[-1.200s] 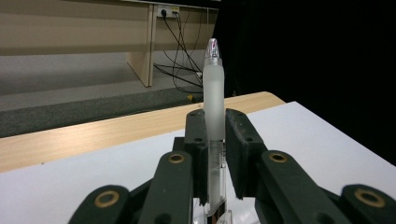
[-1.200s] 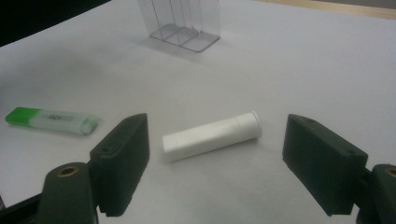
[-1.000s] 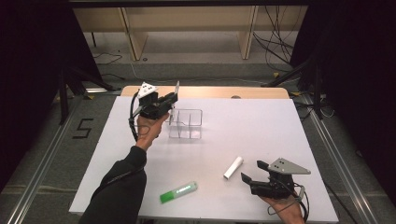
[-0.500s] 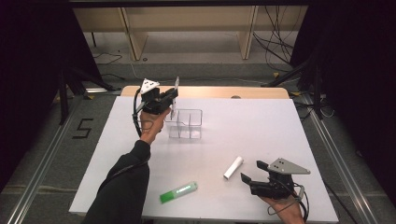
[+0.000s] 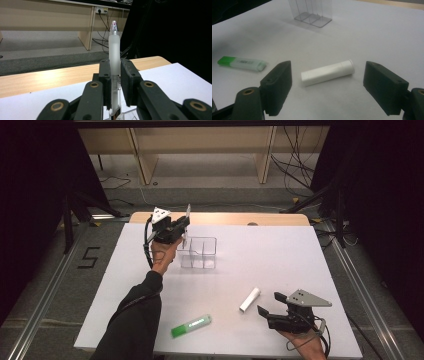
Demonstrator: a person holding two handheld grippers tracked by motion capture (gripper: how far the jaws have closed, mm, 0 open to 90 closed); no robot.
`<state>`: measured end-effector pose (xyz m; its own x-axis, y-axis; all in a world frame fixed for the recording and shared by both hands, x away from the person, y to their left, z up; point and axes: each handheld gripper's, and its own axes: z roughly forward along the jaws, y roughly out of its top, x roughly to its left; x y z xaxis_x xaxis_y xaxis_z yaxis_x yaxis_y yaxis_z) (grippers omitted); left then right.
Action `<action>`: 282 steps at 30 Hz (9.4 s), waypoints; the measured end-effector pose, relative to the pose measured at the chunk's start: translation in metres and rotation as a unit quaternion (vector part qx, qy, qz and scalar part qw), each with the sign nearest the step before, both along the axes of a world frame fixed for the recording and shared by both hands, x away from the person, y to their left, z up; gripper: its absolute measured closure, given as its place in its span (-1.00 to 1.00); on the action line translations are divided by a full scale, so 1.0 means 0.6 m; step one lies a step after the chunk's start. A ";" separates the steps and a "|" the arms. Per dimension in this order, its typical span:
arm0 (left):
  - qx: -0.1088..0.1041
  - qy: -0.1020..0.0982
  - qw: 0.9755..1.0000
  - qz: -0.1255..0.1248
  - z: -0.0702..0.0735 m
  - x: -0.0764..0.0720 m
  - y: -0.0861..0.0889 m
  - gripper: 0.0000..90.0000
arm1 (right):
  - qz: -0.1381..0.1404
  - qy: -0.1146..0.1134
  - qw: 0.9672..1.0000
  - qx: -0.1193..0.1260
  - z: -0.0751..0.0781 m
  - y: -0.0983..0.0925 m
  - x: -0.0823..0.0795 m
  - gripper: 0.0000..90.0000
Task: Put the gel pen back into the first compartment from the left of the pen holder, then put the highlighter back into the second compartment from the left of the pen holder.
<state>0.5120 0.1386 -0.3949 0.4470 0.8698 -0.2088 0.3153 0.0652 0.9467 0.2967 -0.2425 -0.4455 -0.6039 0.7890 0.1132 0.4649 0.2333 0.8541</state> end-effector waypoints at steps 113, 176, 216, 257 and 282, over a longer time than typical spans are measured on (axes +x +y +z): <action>0.091 0.134 0.977 -0.140 -0.007 -0.181 0.027 -0.48 | 0.009 -0.006 1.000 -0.006 0.000 0.008 -0.001 -0.46; 0.223 0.220 0.922 -0.229 -0.054 -0.260 0.026 -0.55 | 0.023 -0.002 1.000 -0.007 -0.006 0.014 0.000 -0.48; 0.335 0.272 0.854 -0.291 -0.092 -0.301 -0.017 -0.45 | 0.023 -0.002 1.000 -0.014 -0.007 0.018 -0.001 -0.48; 0.396 0.276 0.817 -0.316 -0.114 -0.323 -0.033 0.48 | 0.026 -0.002 1.000 -0.017 -0.008 0.020 0.000 -0.48; 0.343 0.277 0.829 -0.346 -0.075 -0.294 -0.039 0.49 | 0.045 -0.006 0.999 -0.007 -0.001 0.033 -0.006 -0.49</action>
<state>0.3357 0.1152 -0.4402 0.8888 0.4449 -0.1104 0.4510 -0.8055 0.3845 0.2934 -0.2228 -0.4460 -0.6730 0.7336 0.0941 0.4309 0.2855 0.8560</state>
